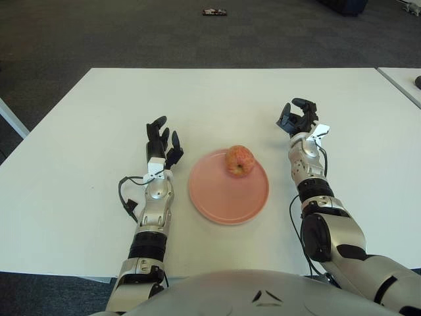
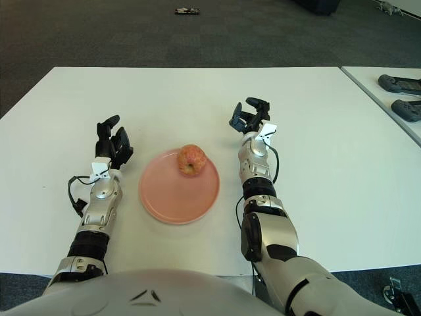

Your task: Put the apple into the plate.

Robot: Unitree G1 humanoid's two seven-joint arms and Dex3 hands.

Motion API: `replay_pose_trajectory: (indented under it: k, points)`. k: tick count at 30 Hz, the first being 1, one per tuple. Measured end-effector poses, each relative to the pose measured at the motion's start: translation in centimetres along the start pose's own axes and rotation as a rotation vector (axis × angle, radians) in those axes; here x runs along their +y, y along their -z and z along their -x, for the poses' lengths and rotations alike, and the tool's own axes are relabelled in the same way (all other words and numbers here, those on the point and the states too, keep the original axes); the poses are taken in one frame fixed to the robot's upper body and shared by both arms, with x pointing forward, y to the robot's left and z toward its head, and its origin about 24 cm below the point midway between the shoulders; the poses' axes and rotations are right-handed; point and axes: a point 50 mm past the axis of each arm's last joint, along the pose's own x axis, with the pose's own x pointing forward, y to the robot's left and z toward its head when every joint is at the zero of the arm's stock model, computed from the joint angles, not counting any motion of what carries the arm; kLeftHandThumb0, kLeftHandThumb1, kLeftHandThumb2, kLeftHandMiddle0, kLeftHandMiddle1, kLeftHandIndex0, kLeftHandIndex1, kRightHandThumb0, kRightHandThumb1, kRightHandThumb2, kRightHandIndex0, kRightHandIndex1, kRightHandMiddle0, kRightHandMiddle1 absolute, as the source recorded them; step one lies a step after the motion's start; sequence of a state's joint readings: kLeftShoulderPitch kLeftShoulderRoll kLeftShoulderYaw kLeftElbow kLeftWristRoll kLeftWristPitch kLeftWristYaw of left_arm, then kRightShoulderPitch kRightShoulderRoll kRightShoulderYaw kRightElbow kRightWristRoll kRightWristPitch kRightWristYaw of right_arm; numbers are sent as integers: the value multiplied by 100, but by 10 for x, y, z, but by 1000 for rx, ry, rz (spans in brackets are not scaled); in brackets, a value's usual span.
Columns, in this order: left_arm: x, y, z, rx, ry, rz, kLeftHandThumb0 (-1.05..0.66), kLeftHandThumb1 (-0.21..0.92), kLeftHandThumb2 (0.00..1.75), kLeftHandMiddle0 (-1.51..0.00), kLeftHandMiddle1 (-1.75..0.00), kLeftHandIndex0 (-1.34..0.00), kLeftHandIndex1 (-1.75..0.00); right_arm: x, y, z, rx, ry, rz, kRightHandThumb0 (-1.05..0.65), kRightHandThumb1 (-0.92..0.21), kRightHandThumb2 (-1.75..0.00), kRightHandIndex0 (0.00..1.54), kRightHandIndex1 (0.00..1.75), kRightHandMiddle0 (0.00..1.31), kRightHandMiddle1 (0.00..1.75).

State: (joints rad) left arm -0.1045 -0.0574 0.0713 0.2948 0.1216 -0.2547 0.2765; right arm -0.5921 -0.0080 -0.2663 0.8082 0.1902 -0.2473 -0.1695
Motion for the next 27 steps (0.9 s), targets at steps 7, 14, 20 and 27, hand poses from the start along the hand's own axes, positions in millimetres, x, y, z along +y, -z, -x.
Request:
replay_pose_trajectory:
  k: [7, 14, 20, 27]
  points:
    - [0, 0, 0, -2, 1, -2, -71, 92, 73, -45, -9, 0, -102, -1, 0, 0, 6, -2, 15, -5, -32, -128, 124, 175, 99, 175]
    - [0, 0, 1, -3, 2, -2, -70, 92, 73, -45, -9, 0, -102, 0, 0, 0, 10, -3, 18, -5, -32, -128, 124, 175, 99, 175]
    - [1, -1, 1, -6, -1, 0, -70, 92, 73, -43, -9, 0, -101, 0, -1, -1, 5, -4, 17, -5, -32, -128, 124, 175, 99, 175]
    - [1, -1, 2, -9, 3, 1, -70, 92, 74, -43, -8, 0, -101, 1, -4, -1, -8, -8, 15, -5, -32, -128, 124, 175, 99, 175]
